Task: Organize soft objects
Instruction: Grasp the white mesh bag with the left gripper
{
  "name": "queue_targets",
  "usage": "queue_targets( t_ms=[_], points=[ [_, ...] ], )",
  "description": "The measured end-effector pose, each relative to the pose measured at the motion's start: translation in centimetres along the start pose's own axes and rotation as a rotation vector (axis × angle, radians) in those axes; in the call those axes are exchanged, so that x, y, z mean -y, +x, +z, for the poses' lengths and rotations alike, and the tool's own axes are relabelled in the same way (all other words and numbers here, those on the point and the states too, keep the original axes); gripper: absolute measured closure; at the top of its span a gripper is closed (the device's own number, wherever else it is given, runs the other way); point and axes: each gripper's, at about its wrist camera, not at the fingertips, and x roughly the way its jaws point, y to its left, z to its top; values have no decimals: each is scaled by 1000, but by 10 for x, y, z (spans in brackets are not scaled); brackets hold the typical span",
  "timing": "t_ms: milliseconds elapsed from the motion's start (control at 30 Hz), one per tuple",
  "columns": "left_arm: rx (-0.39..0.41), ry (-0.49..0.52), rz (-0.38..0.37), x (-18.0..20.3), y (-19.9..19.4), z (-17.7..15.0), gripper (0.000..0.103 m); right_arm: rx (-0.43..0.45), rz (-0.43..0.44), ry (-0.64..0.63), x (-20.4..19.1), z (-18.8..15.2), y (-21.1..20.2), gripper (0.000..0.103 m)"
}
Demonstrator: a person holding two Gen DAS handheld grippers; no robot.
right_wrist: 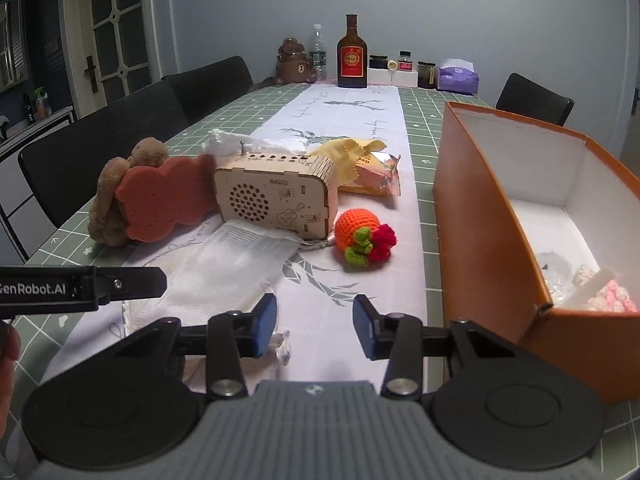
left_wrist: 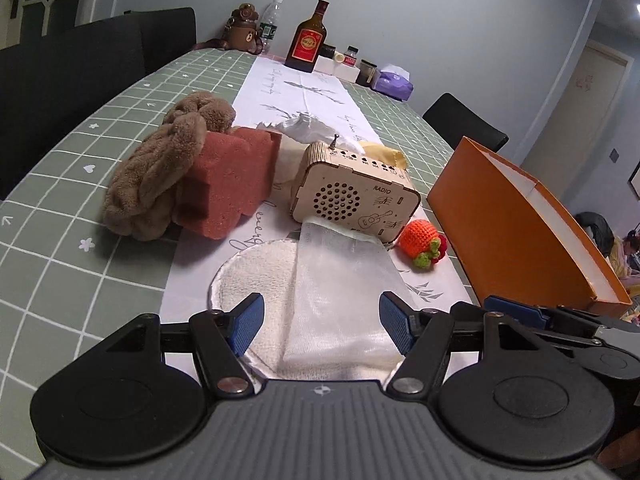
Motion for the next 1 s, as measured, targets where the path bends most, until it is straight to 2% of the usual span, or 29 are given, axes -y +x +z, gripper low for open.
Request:
queue_targets(
  t_ms=[133,400,667,733,867,1000],
  points=[
    [-47,-8,-17,1,16,4,25,-34,17,0,-1,0,14,69],
    [-147,-33,-61,4,40,10,30,-59,63,-26,-9,2,31,71],
    [-273,-35,-30,15,57,33,33,-74,84,-77,-19,8,43,79],
    [-289,-12,-13,21,61,38,36,-76,90,-72,-18,10,45,83],
    [-295,32,27,31,62,44,43,-79,114,-57,-14,12,45,83],
    [-308,-17,-7,27,65,51,46,-93,165,-63,-12,10,44,83]
  ],
)
